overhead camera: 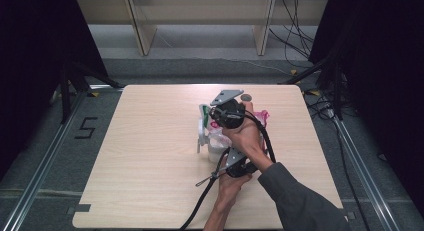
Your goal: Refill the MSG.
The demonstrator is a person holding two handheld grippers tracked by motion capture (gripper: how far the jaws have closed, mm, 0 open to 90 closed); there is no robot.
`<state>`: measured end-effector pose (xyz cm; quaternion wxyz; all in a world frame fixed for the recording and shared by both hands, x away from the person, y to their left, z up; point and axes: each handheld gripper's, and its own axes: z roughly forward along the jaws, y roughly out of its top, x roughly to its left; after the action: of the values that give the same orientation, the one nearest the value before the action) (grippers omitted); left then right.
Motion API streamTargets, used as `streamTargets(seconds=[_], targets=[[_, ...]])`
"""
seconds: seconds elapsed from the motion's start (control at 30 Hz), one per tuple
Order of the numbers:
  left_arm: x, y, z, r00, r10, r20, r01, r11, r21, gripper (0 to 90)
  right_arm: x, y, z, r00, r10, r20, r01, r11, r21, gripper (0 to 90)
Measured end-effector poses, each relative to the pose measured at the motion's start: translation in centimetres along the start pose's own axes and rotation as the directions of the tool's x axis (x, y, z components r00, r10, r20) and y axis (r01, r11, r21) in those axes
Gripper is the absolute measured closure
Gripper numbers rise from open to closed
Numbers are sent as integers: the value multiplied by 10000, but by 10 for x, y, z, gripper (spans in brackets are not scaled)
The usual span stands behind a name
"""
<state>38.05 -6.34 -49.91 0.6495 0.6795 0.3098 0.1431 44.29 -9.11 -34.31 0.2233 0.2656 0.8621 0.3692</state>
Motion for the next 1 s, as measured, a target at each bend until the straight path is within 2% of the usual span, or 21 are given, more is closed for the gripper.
streamTargets(seconds=[0.03,0.13,0.17,0.2,0.23,0.37,0.53,0.57,0.63,0.73,0.77,0.8,0.83,0.87,0.9,1.0], targets=[[0,0,0,9999,84,-56,-84,10000,8,737,0,0,-1,9999,162,34,-162,9999,-9,900],[0,0,0,9999,24,103,-24,10000,-13,736,-1,1,-2,9999,97,-67,-96,9999,55,900],[0,-1,0,9999,11,124,-11,10000,-18,736,-1,0,-1,10000,86,34,-86,10000,-6,900],[0,0,-1,9999,85,-65,-83,9997,215,736,0,0,-1,9999,140,8,-140,9999,50,900],[0,-1,0,9999,11,113,-11,10000,-12,736,-1,0,0,9999,93,48,-93,10000,-10,900],[1,-1,0,10000,-28,79,28,10000,-48,737,-1,0,-1,9996,270,11,-270,9996,-48,900],[0,-1,0,9999,-115,56,116,9999,-80,736,1,0,1,9998,194,36,-194,9998,8,900],[1,-1,0,9999,-111,71,112,9999,-113,736,-1,0,1,10000,12,-22,-12,10000,-10,900],[1,-1,0,9999,-101,83,102,9999,-97,737,-1,1,-1,9997,259,-16,-259,9997,-31,900],[0,-1,0,9998,-184,87,185,9998,-123,737,1,0,2,9999,102,55,-102,9999,45,900],[1,-1,0,9999,-115,125,117,9999,-112,736,2,0,3,10000,34,17,-35,9999,116,900],[1,-1,0,10000,-45,-14,45,10000,-77,736,1,0,3,9999,-97,67,97,9999,35,900],[1,-1,0,10000,-91,40,91,9999,-79,736,2,0,2,10000,68,17,-68,10000,64,900],[2,-1,-1,10000,-72,63,73,9999,-72,737,1,1,2,10000,-25,74,26,9999,-141,900],[1,0,-3,9999,-29,-113,31,9998,195,737,1,1,1,9999,137,39,-136,9998,-142,900],[1,-1,0,9997,-214,94,215,9997,-104,737,2,0,3,10000,-28,32,28,10000,20,900]])
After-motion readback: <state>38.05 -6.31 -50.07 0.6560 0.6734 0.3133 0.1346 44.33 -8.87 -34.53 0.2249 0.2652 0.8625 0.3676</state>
